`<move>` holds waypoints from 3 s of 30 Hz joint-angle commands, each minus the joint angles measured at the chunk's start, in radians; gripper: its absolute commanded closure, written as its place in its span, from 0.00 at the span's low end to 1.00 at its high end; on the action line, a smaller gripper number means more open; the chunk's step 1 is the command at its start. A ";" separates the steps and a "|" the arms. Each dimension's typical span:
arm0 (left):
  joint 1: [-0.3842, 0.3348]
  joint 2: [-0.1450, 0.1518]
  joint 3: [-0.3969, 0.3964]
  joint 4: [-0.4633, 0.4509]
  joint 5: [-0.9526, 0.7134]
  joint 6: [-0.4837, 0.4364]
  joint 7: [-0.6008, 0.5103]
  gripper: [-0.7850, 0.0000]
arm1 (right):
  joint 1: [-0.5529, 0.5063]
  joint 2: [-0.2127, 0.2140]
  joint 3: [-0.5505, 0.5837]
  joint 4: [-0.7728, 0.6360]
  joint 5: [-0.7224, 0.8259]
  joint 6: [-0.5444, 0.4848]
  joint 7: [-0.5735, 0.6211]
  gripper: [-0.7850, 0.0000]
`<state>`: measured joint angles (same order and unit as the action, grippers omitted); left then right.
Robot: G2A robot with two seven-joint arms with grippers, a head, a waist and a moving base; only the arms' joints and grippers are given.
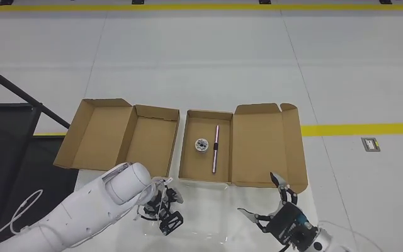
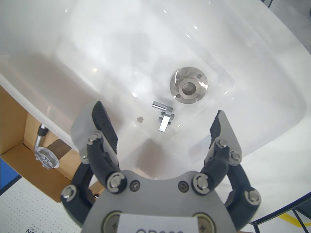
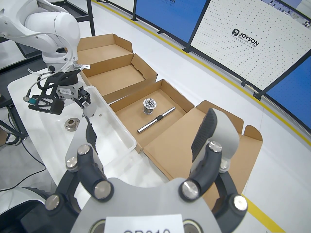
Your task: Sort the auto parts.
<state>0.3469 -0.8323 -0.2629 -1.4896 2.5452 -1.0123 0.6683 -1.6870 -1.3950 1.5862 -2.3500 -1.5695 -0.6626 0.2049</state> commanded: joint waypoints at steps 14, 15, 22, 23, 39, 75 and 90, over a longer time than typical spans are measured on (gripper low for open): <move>-0.037 -0.102 0.093 0.162 0.016 0.000 -0.055 0.16 | 0.000 0.000 0.000 0.000 0.000 0.000 0.000 0.00; -0.037 -0.108 0.093 0.170 0.012 0.000 -0.055 0.15 | 0.000 0.000 0.000 0.000 0.000 0.000 0.000 0.00; -0.033 -0.144 0.093 0.222 -0.002 0.000 -0.103 0.18 | 0.000 0.000 0.000 0.000 0.000 0.000 0.000 0.00; -0.031 -0.148 0.093 0.228 -0.004 0.000 -0.107 0.18 | 0.000 0.000 0.000 0.000 0.000 0.000 0.000 0.00; -0.048 -0.197 0.093 0.289 0.011 0.000 -0.116 0.62 | 0.000 0.000 0.000 0.000 0.000 0.000 0.000 0.00; -0.043 -0.172 0.093 0.235 0.100 0.000 -0.111 0.62 | 0.000 0.000 0.000 0.000 0.000 0.000 0.000 0.00; -0.052 -0.189 0.093 0.256 0.064 0.000 -0.106 0.66 | 0.000 0.000 0.000 0.000 0.000 0.000 0.000 0.00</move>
<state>0.2942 -1.0209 -0.1700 -1.2367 2.6097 -1.0123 0.5617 -1.6870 -1.3950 1.5862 -2.3500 -1.5695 -0.6626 0.2049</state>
